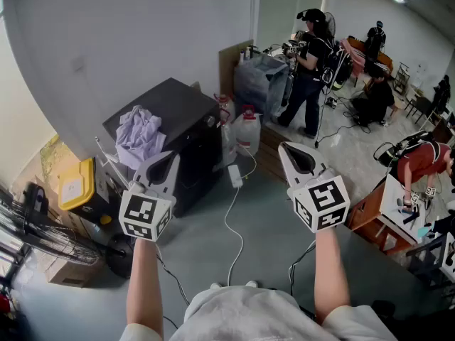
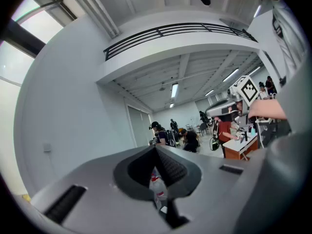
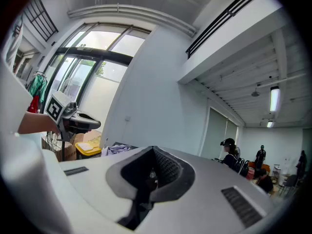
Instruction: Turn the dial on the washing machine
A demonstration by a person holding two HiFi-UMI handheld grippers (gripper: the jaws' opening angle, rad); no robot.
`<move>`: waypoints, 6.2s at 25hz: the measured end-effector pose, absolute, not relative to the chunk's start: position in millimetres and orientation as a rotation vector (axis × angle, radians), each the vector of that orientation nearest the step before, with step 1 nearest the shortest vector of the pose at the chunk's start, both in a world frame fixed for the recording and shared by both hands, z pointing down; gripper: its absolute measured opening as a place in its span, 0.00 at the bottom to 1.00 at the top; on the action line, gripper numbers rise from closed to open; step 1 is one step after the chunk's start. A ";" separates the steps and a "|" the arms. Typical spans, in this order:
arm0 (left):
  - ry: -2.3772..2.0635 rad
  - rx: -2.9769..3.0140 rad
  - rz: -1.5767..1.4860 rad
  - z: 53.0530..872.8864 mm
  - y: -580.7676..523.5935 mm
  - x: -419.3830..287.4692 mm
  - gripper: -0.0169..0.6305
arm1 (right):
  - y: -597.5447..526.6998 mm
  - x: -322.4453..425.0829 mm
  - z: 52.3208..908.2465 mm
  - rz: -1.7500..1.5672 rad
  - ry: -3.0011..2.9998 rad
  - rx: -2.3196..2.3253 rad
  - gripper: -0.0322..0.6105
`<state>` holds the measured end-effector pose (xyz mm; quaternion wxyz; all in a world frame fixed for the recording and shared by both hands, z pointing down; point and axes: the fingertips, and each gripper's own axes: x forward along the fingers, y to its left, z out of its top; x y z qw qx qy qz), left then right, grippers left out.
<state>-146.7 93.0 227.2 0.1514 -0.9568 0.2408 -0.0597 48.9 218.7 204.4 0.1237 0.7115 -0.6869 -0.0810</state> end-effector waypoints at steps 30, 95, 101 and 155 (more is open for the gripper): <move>0.789 -2.704 -0.279 264.1 10.9 -71.4 0.05 | 137.3 126.9 237.0 -0.178 -2.202 1.934 0.07; 1.455 -2.858 -0.769 510.0 -266.1 -31.0 0.05 | -350.5 160.8 648.0 0.384 -2.152 1.390 0.50; 1.472 -2.850 -0.775 514.0 -264.9 -34.1 0.05 | -353.9 160.6 641.6 0.512 -2.211 1.419 0.48; 1.461 -2.854 -0.708 489.4 -267.3 -41.5 0.05 | -338.2 220.5 614.6 1.418 -2.284 1.657 0.48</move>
